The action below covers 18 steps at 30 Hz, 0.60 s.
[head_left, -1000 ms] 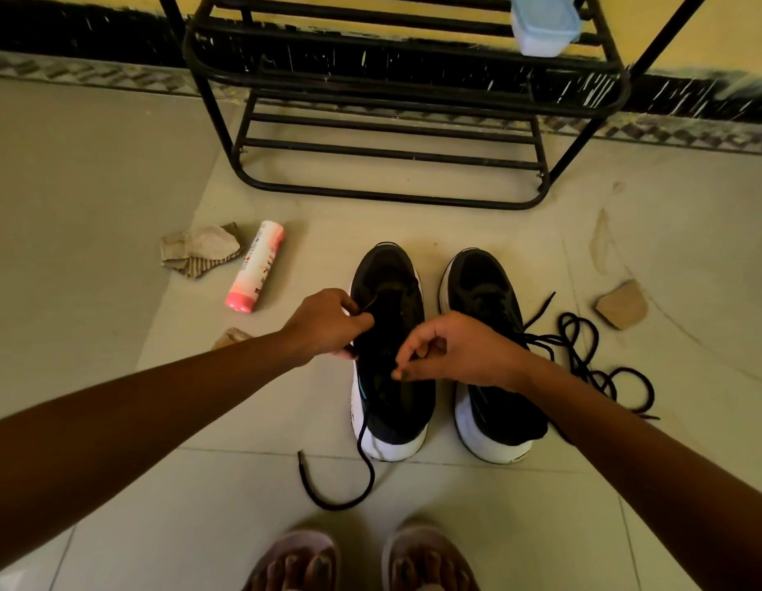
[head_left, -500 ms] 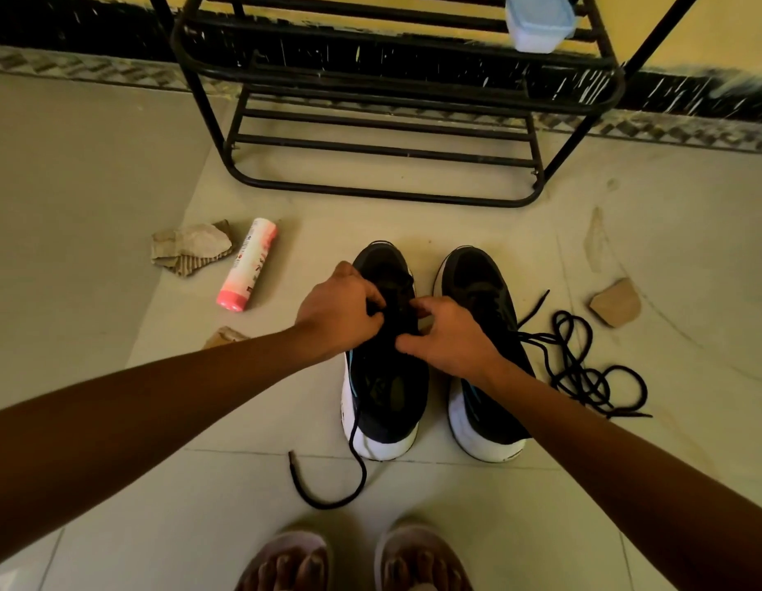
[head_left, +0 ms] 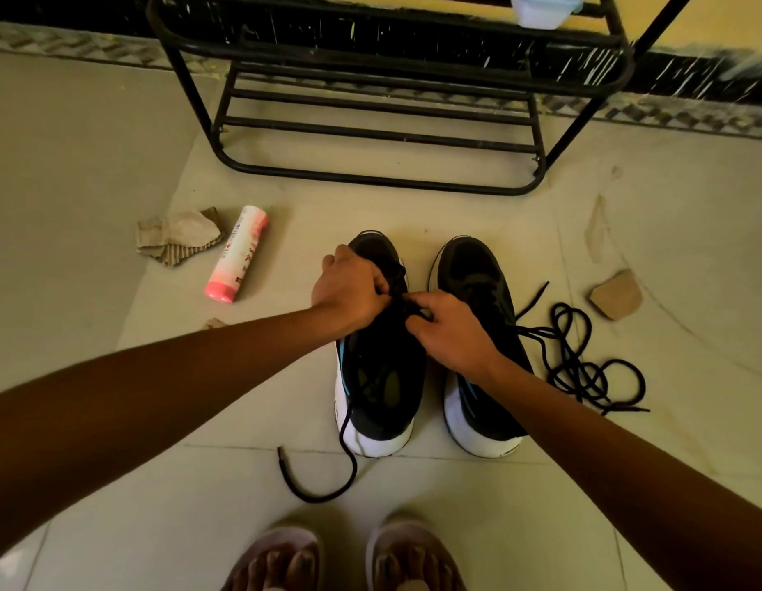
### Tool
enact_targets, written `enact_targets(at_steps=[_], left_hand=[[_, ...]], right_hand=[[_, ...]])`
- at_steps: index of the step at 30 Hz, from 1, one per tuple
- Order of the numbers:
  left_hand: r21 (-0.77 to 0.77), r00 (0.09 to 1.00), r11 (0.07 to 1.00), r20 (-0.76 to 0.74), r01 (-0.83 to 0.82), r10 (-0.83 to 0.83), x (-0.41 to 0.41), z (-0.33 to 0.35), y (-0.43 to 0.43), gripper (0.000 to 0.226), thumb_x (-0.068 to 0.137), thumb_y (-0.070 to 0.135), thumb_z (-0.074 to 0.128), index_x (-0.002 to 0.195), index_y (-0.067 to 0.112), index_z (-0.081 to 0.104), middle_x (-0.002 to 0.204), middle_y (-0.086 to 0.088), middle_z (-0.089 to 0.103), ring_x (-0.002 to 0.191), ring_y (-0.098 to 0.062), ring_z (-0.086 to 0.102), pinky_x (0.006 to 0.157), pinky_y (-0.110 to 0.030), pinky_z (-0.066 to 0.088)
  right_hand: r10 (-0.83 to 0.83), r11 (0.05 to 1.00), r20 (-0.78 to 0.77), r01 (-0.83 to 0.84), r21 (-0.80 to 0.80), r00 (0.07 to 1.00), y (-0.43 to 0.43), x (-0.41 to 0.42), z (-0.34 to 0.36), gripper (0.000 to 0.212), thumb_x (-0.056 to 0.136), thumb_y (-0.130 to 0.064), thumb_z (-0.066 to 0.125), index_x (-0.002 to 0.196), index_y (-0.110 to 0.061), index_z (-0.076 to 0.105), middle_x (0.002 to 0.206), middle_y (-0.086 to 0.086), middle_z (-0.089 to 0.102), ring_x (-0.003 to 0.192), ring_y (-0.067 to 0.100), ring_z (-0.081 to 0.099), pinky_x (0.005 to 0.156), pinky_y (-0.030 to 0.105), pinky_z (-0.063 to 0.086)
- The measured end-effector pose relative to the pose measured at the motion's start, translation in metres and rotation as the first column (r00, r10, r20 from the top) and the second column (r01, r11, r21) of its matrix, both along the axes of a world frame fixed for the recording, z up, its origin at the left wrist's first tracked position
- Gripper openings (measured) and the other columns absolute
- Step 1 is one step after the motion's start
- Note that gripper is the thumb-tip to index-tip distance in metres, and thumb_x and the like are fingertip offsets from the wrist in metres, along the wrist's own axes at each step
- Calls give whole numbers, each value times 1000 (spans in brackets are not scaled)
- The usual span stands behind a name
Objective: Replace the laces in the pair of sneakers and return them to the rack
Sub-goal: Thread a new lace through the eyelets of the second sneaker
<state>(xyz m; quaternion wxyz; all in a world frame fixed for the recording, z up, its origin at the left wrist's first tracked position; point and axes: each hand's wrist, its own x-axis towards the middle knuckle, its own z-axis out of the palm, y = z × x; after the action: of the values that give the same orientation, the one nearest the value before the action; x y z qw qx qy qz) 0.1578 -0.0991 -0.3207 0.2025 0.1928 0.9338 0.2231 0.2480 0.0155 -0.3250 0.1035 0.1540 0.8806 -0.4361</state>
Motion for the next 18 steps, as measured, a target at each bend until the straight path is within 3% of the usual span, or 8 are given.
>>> enact_targets(at_steps=[2,6,8,10,12,15,18], left_hand=[[-19,1000,1000,21,-9,9,0,1,0,18,84,30,65,98,19,70,125,-13,40,119,-30,37,89,-31,41],[-32,991,998,121,-47,51,0,5,3,15,81,35,66,81,20,70,124,-11,45,121,-30,37,97,-33,38],[-69,985,997,170,-27,38,-2,7,3,20,79,40,65,75,20,67,121,-9,51,121,-29,39,100,-33,36],[-87,979,996,205,14,4,-1,13,1,26,79,39,64,86,15,71,122,-9,49,122,-29,37,101,-34,35],[-56,976,996,212,63,-50,4,22,-5,26,80,34,66,92,12,73,125,-9,45,124,-28,33,102,-34,35],[-4,976,990,168,142,-140,11,37,-16,19,80,26,66,88,10,73,115,-3,44,114,-18,33,93,-27,33],[80,952,981,242,176,-190,8,48,-25,10,78,17,67,78,8,71,84,0,59,81,-8,50,73,-23,41]], right_hand=[[20,999,-7,-20,25,1000,-1,0,0,22,89,-10,49,102,-9,67,87,16,66,79,28,63,71,41,52],[45,994,-18,-43,102,999,-4,0,0,18,91,-9,45,97,-8,62,89,12,61,76,27,61,65,36,50],[38,980,-7,-36,195,999,-7,1,-3,24,94,-10,43,111,-8,59,104,12,54,86,27,59,76,32,50],[23,963,8,-24,268,1000,-11,1,-5,28,96,-11,41,119,-9,55,115,12,49,94,29,57,84,32,47],[21,955,13,-24,295,1000,-13,0,-6,27,96,-11,40,120,-8,54,118,13,49,94,29,56,83,30,44],[26,946,38,-37,321,999,-14,-2,-6,24,96,-11,42,118,-7,53,118,15,48,95,29,55,80,27,43],[27,957,55,-42,286,998,-15,-5,-7,22,95,-12,43,113,-6,54,115,15,46,91,31,55,75,28,41]])
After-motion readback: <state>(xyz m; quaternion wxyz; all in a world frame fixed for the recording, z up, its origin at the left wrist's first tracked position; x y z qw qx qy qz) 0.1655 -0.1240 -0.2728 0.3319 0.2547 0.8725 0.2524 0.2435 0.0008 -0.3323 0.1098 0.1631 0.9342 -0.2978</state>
